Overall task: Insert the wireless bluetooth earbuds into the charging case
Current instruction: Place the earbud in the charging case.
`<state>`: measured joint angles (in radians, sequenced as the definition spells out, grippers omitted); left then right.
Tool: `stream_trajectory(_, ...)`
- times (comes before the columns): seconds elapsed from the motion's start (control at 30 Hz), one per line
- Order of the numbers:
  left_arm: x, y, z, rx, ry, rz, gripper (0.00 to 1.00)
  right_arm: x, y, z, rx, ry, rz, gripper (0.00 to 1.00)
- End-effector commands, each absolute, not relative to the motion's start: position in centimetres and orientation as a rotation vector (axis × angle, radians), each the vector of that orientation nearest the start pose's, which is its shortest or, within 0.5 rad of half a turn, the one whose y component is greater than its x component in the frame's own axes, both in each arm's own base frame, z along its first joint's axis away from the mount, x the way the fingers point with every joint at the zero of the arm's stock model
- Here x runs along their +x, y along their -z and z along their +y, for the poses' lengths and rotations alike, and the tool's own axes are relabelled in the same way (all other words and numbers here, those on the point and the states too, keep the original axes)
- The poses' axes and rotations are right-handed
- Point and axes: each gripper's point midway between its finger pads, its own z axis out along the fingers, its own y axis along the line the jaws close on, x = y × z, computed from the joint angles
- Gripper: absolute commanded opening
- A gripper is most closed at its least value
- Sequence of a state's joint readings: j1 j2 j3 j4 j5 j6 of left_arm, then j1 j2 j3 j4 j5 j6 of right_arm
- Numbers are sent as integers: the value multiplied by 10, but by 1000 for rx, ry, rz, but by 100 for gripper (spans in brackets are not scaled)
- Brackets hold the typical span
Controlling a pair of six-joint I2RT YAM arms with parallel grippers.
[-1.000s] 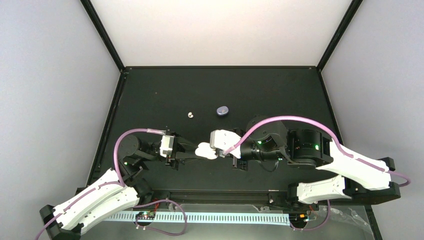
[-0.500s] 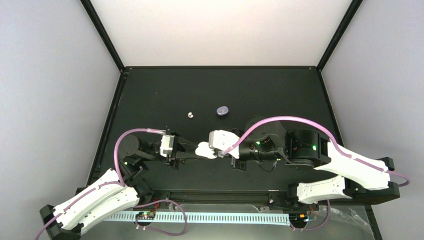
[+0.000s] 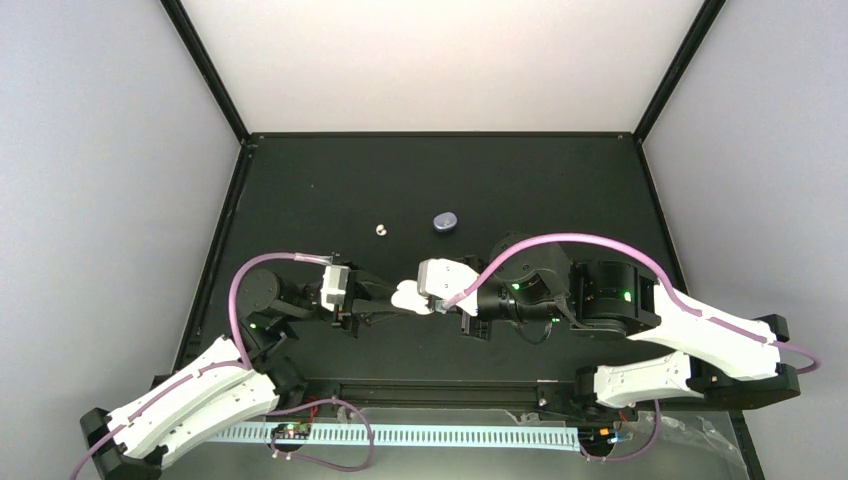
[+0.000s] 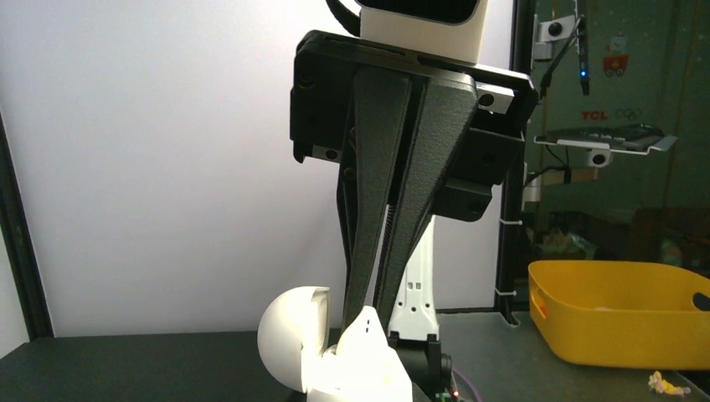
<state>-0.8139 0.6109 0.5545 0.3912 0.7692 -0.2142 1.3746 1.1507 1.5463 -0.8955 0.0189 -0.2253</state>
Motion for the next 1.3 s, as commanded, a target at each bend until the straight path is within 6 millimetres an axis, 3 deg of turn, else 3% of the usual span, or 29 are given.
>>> stream_trajectory(0.0, 75, -405, -249, 1005, 1314, 896, 2, 71, -380, 324, -1515, -648, 1528, 1)
stream_trajectory(0.33, 77, -412, -245, 959, 1328, 874, 2, 76, -376, 325, -1476, -638, 1557, 1)
stream_trajectory(0.5, 77, -410, -246, 958, 1334, 878, 2, 80, -384, 323, -1434, -637, 1555, 2)
stream_trajectory(1.0, 78, -402, -249, 975, 1343, 905, 2, 81, -407, 316, -1355, -674, 1515, 16)
stream_trajectory(1.27, 79, -399, -250, 977, 1342, 914, 2, 74, -433, 310, -1303, -762, 1467, 28)
